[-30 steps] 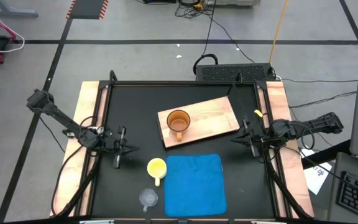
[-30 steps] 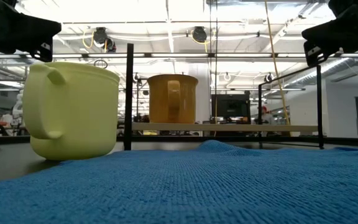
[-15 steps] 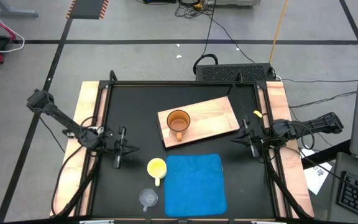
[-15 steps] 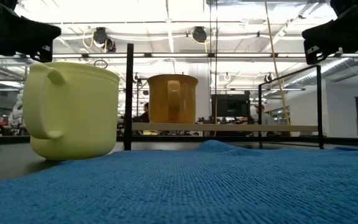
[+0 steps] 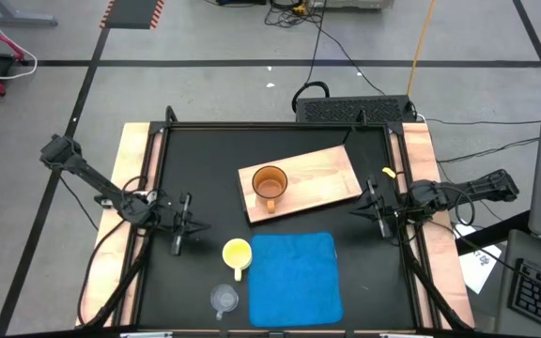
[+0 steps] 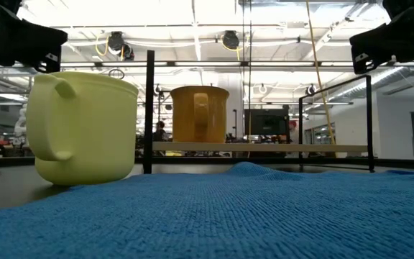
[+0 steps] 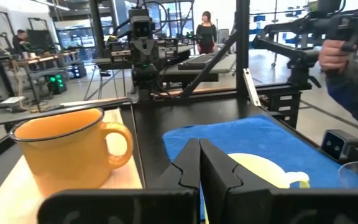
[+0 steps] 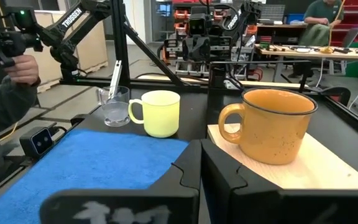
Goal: Stack small to large cups/mugs on shelf
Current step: Put the yellow mug on the shelf
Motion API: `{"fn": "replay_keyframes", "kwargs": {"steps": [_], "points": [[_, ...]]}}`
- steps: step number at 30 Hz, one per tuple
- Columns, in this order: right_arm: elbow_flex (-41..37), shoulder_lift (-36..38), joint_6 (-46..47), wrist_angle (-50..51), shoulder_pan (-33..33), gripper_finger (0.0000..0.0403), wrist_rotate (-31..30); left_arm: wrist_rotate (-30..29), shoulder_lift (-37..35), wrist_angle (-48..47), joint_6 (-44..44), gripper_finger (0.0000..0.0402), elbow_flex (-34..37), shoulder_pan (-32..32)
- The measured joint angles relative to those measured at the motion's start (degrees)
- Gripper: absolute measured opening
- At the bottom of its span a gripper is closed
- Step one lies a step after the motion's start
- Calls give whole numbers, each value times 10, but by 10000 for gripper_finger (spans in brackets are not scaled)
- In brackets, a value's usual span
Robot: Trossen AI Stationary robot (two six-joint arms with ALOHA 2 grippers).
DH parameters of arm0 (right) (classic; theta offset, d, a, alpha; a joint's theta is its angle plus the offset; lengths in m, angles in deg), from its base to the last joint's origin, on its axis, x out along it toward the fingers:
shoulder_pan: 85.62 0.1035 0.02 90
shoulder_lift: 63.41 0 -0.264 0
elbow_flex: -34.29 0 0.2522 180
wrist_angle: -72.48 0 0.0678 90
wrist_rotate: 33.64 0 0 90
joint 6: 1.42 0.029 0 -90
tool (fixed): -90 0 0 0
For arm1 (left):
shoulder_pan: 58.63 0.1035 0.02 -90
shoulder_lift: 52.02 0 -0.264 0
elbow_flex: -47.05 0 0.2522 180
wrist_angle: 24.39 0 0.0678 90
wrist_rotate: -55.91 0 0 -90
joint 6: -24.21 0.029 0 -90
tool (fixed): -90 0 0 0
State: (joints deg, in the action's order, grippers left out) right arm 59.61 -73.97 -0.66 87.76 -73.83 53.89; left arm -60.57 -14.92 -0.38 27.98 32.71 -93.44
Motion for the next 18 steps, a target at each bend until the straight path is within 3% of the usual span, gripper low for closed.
{"fn": "replay_keyframes", "kwargs": {"steps": [6,18], "points": [[0,0,-5,-6,0,0,48,10,0,0,11,2,0,0],[0,1,15,-34,8,0,15,10,0,0,15,6,0,0]]}}
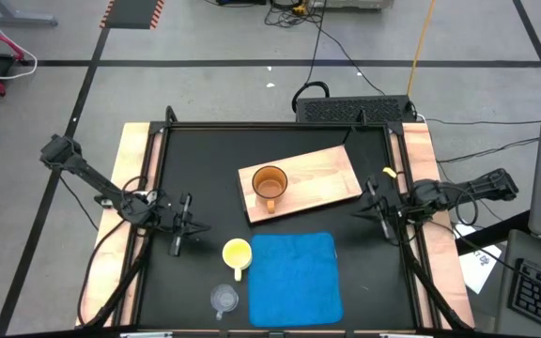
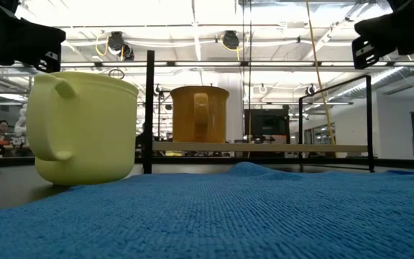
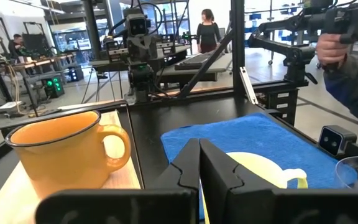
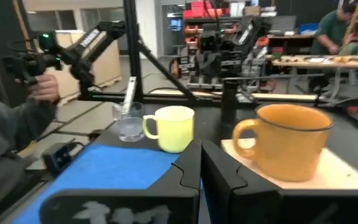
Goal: Stack small to large cups/mugs on shelf
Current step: Put the yellow mug on the shelf
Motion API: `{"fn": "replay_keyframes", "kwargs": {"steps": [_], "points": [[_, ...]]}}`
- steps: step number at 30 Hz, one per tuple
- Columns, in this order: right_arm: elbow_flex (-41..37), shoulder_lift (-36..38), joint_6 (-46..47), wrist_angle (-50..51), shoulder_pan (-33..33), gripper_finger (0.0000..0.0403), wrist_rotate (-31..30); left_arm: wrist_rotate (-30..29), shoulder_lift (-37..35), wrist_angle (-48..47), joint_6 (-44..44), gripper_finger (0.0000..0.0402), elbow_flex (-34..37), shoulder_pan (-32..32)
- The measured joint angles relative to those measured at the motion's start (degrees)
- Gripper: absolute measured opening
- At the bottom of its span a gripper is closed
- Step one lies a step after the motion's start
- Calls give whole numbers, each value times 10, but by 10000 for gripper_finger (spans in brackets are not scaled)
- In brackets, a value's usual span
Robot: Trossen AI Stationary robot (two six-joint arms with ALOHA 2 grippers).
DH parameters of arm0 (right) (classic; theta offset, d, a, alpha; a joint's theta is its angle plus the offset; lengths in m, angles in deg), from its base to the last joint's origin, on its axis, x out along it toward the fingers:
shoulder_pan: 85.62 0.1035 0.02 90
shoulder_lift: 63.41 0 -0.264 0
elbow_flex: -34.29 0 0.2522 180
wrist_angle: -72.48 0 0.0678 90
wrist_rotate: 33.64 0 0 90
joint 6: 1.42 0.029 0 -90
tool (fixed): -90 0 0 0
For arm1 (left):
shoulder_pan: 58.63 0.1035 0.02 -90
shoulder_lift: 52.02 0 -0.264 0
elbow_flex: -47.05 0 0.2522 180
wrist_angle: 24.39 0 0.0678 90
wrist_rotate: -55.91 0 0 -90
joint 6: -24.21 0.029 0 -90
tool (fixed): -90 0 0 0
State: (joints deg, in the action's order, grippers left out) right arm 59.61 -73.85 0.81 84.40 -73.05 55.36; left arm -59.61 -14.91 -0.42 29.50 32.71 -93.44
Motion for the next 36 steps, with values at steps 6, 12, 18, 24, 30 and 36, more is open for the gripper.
{"fn": "replay_keyframes", "kwargs": {"steps": [6,12,18,24,30,36], "points": [[0,2,-14,-20,1,0,42,0,0,0,4,10,0,0],[0,2,2,-89,16,0,101,0,0,1,6,19,0,0],[0,2,7,-106,22,0,101,0,0,3,5,3,0,1],[0,2,-5,-99,22,0,78,0,0,2,2,18,0,1],[0,2,-31,-88,22,0,9,0,0,2,-1,10,0,1],[0,2,-35,-53,21,0,8,-1,0,-4,-2,9,0,1]]}}
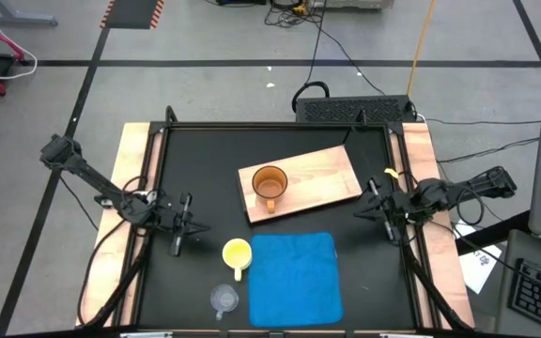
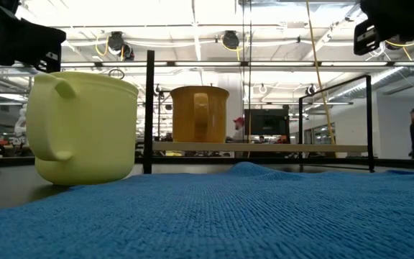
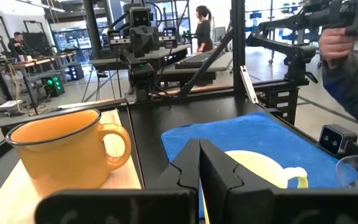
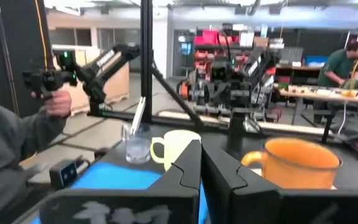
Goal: Stack small to large cups/mugs on shelf
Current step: Put the yellow mug on the shelf
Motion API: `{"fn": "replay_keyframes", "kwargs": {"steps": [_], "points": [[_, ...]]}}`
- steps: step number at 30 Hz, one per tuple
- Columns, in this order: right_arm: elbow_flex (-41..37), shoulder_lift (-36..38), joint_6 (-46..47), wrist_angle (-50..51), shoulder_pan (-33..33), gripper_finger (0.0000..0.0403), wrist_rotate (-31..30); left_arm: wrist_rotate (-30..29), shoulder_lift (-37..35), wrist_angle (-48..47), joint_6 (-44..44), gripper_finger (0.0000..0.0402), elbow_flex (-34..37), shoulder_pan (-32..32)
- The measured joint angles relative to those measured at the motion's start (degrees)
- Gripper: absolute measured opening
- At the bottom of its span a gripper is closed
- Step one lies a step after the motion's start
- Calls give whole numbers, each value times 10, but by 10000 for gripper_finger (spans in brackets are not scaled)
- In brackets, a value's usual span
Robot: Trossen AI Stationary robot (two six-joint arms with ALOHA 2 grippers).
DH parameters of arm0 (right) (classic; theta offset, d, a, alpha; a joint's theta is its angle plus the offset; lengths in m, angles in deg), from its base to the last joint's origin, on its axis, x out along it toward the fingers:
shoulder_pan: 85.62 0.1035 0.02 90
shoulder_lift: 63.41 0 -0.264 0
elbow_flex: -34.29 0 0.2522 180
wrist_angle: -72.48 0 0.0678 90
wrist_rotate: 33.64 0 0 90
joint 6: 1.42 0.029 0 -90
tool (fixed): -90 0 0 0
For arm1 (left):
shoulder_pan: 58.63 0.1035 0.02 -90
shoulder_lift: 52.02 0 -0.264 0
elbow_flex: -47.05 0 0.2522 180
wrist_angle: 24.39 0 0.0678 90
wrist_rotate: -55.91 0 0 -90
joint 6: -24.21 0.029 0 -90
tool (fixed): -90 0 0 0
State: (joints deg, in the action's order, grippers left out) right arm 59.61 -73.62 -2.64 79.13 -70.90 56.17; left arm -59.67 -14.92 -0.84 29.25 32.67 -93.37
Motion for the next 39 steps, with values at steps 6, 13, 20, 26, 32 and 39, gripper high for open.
{"fn": "replay_keyframes", "kwargs": {"steps": [6,13,20,26,32,39], "points": [[0,0,4,21,0,0,0,-5,0,-3,-26,3,0,13],[0,0,4,22,0,0,0,23,0,-54,-35,2,-48,26],[0,0,7,22,0,0,0,49,24,-226,-57,3,-175,26],[0,0,8,23,0,0,0,63,74,-314,-94,4,-273,26],[0,0,10,23,0,0,0,49,139,-427,-161,40,-344,27],[0,0,10,23,0,0,0,53,224,-503,-228,117,-406,50]]}}
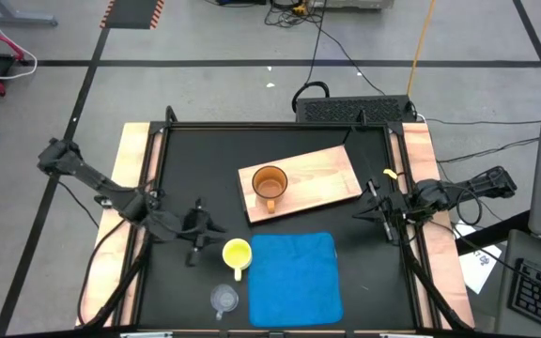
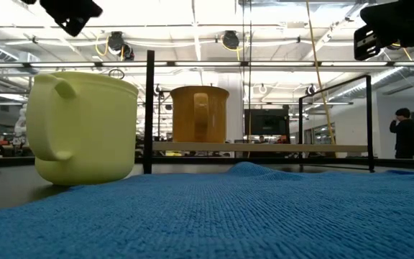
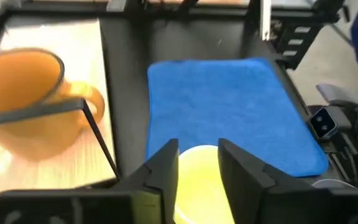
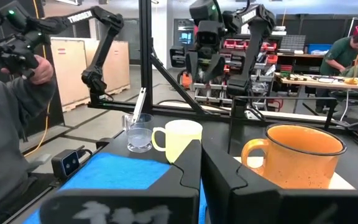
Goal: Stack small to large cups/mugs on shelf
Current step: Put the yellow mug on the shelf
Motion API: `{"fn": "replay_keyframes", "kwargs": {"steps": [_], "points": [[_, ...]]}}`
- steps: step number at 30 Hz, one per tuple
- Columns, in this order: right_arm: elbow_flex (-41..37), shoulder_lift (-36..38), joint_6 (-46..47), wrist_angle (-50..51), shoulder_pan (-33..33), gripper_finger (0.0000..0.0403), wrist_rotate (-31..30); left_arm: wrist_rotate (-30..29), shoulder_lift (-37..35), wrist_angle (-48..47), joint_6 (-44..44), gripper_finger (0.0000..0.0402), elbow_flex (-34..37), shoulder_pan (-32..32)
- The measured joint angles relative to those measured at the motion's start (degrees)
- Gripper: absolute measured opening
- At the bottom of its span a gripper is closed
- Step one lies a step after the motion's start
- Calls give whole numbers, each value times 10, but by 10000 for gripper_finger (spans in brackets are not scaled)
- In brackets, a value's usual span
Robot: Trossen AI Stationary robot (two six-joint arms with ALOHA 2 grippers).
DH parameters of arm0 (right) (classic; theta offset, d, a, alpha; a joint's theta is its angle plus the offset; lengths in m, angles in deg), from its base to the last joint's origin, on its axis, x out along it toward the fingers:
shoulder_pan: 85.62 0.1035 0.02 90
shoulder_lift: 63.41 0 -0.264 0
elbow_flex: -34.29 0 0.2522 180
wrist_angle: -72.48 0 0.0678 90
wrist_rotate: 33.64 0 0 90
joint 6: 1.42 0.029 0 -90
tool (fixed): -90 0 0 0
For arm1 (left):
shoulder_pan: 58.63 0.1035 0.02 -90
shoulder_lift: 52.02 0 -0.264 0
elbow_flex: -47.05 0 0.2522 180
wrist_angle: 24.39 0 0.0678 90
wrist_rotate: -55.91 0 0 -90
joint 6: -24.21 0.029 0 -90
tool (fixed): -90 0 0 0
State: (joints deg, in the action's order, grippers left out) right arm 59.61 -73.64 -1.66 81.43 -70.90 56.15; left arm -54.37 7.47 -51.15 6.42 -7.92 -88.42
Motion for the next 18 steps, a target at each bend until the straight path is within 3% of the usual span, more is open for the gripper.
{"fn": "replay_keyframes", "kwargs": {"steps": [7,11,18], "points": [[0,0,0,0,0,0,0,62,65,-51,-41,159,-50,36],[0,0,0,0,0,0,0,121,90,-94,-69,161,-67,63],[0,0,0,0,0,0,0,174,122,-132,-94,161,-75,112]]}}
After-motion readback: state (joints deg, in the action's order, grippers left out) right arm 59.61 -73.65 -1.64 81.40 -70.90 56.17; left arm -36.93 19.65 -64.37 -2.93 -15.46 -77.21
